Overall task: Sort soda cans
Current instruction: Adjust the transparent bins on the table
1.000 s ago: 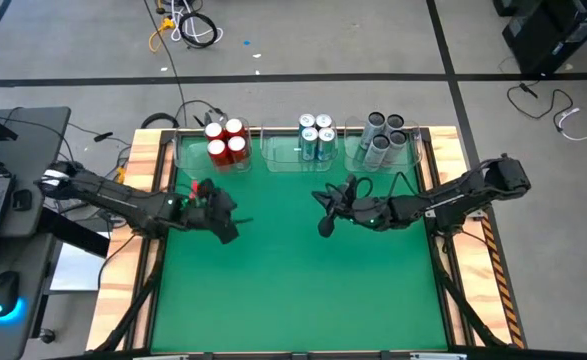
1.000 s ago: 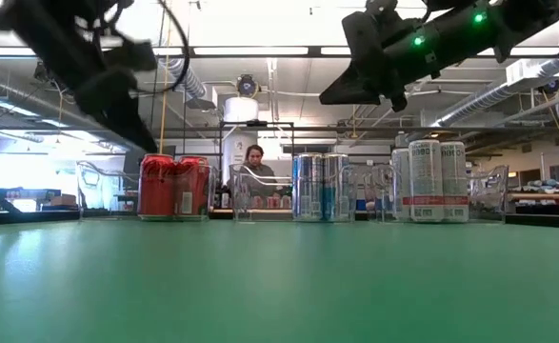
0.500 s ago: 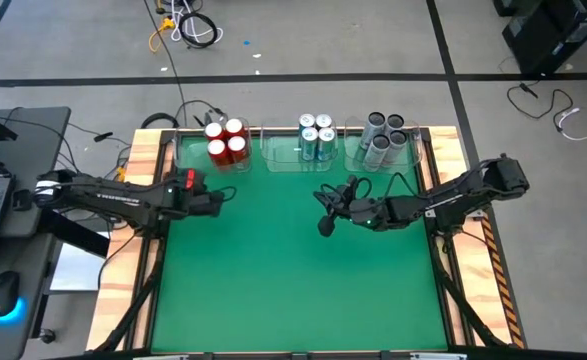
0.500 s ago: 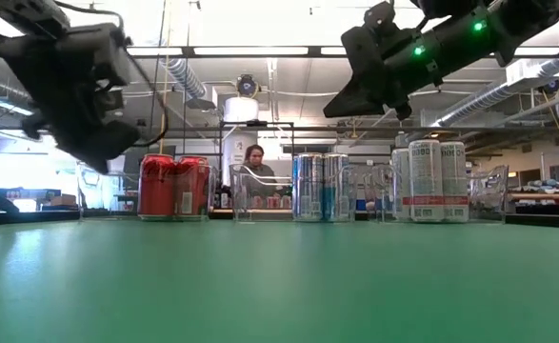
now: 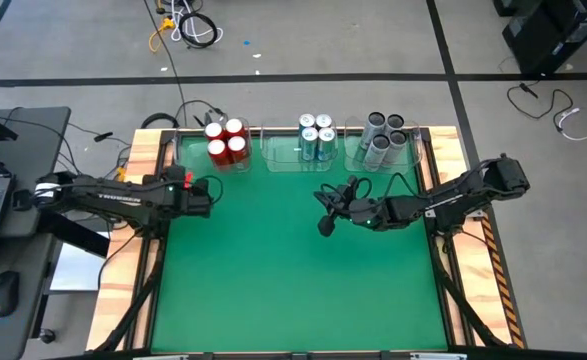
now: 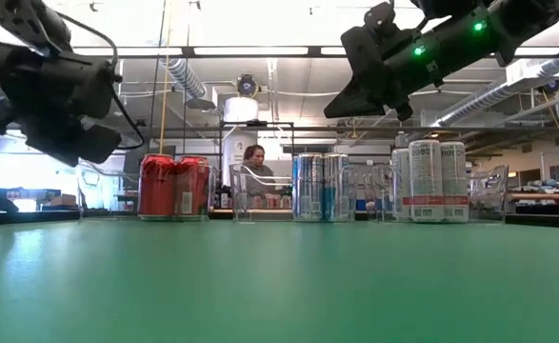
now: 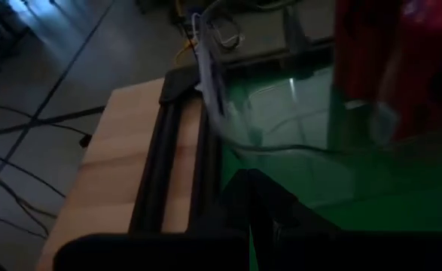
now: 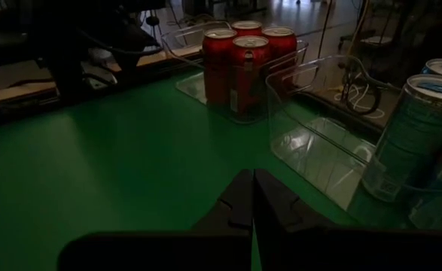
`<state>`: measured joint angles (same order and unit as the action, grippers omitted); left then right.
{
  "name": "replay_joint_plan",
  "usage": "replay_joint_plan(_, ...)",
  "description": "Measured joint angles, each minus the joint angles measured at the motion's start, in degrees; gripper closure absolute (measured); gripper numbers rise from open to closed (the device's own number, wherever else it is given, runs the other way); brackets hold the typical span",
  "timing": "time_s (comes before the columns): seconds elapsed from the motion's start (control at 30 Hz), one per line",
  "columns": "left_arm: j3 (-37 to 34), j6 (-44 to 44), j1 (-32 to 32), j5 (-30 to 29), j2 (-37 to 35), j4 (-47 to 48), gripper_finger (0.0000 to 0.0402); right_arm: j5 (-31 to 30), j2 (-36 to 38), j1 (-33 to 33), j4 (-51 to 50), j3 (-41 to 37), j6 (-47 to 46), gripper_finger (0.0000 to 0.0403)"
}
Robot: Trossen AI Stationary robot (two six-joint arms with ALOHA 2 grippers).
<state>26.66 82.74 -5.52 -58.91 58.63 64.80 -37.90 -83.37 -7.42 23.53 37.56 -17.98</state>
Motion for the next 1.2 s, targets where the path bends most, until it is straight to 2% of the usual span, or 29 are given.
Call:
replay_joint_plan(0.13, -3.67, -1.79, -2.49, -0.69, 0.02, -5.35, 0.04, -0.02, 0.0, 0.0, 0.02, 0.0, -0.04, 0.0403)
replay_joint_plan(0.23, -6.54, -6.23, -3.25, -2.11, 0.02, -12.7, 0.04, 0.0, 0.0, 0.0, 0.02, 0.0, -0.06, 0.0403)
replay_joint_plan(0.47, -12.53, -24.51, -4.08, -5.53, 0.02, -37.16, 0.04, -0.02, 0.0, 0.0, -0.02, -0.02, -0.02, 0.0403)
replay_joint_plan(0.73, -17.27, -40.28, -8.72, -6.26, 0.0, -56.6, 0.04, 0.0, 0.0, 0.0, -0.92, -0.04, 0.11, 0.0403)
replay_joint_plan(0.93, -18.1, -45.13, -9.5, -5.17, 0.0, -62.75, 0.04, 0.01, 0.52, 0.0, -2.52, -0.04, 1.11, 0.0403)
replay_joint_plan(1.03, -18.1, -45.22, -9.5, -3.18, 0.0, -63.4, 0.04, -0.21, 3.53, 0.24, -7.76, -0.07, -0.57, 0.0403)
replay_joint_plan(1.2, -18.1, -45.22, -9.5, -2.06, 0.2, -64.03, 0.04, -4.11, 8.88, 0.53, -18.21, -0.06, -6.53, 0.0403)
